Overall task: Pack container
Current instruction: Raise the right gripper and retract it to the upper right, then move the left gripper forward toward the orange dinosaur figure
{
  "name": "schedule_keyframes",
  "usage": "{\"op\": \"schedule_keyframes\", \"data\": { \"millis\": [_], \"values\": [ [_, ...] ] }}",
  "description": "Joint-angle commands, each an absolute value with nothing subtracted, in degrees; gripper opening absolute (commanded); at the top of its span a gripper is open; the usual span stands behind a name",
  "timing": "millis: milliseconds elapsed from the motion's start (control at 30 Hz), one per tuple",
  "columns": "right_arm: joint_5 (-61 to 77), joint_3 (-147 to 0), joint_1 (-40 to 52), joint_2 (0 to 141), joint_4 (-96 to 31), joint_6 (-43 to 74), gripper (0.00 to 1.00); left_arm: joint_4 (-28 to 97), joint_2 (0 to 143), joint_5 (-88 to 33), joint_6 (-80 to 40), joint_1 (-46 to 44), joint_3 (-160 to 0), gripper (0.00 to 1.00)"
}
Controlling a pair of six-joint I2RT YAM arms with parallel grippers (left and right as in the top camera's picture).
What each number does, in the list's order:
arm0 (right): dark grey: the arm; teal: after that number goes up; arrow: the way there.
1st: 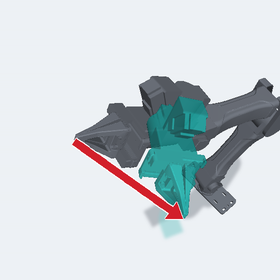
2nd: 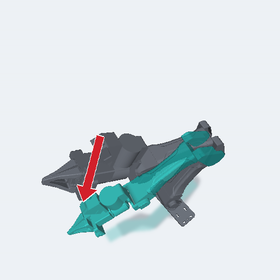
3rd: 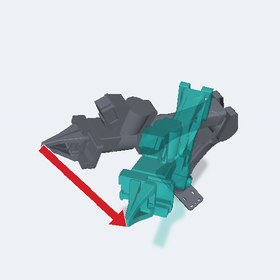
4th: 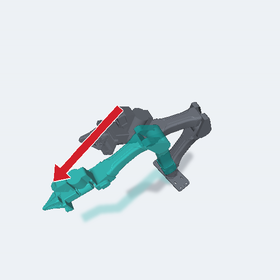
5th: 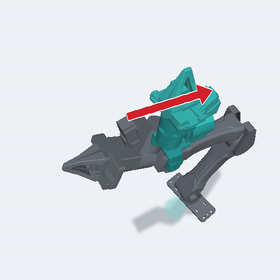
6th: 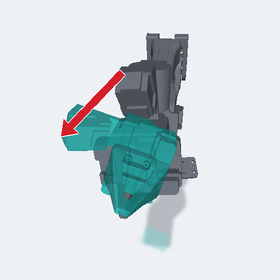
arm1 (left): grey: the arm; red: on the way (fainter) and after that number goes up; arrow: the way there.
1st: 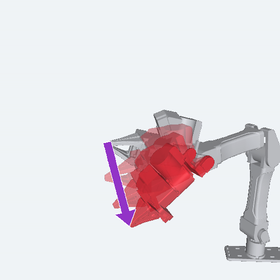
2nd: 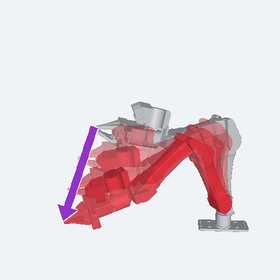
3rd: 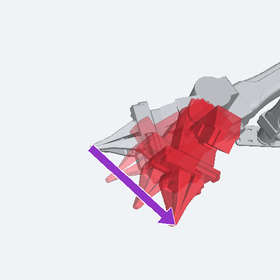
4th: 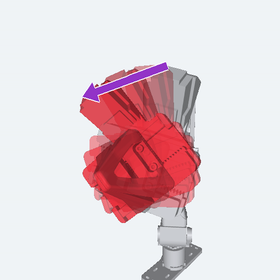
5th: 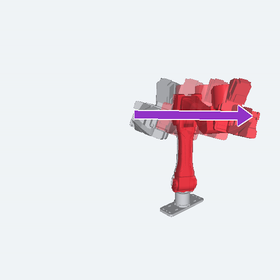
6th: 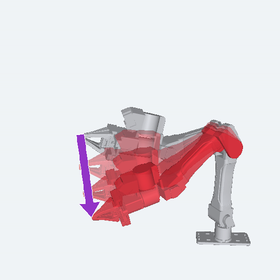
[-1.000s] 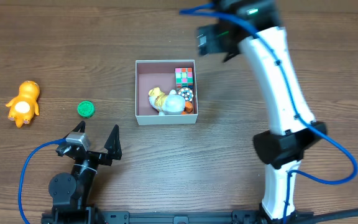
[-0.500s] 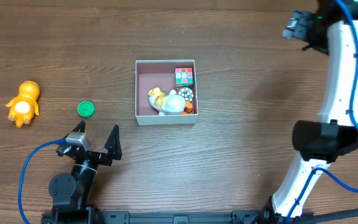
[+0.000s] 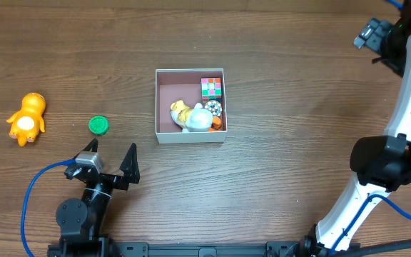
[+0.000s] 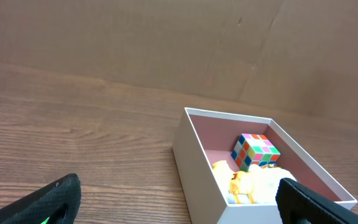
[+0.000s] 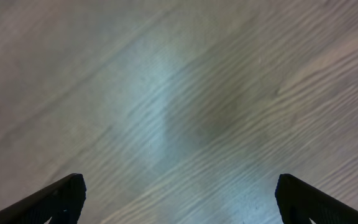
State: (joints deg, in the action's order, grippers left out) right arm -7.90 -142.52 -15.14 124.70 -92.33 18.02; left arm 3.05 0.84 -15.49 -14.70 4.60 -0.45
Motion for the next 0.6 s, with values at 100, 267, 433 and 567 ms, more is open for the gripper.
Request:
{"op": "schedule_keyframes", "data": {
  "millis": [100, 267, 433, 567],
  "values": [
    [-7.7, -136.5, -15.2, 124.3, -91.6, 18.5, 1.0, 3.0, 0.4, -16.5, -15.2, 4.9, -0.4, 1.0],
    [-7.6, -136.4, -15.2, 124.3, -91.9, 18.5, 1.0, 3.0, 0.4, -16.5, -15.2, 4.9, -0.4, 1.0],
    [-6.1, -136.4, -15.1, 124.3, -93.5, 18.5, 1.0, 3.0, 0.4, -16.5, -15.2, 4.9, -0.4, 1.0],
    [-3.5, -136.4, -15.1, 124.3, -93.6, 18.5, 1.0, 3.0, 0.4, -16.5, -15.3, 4.9, -0.4, 1.0]
  ]
}}
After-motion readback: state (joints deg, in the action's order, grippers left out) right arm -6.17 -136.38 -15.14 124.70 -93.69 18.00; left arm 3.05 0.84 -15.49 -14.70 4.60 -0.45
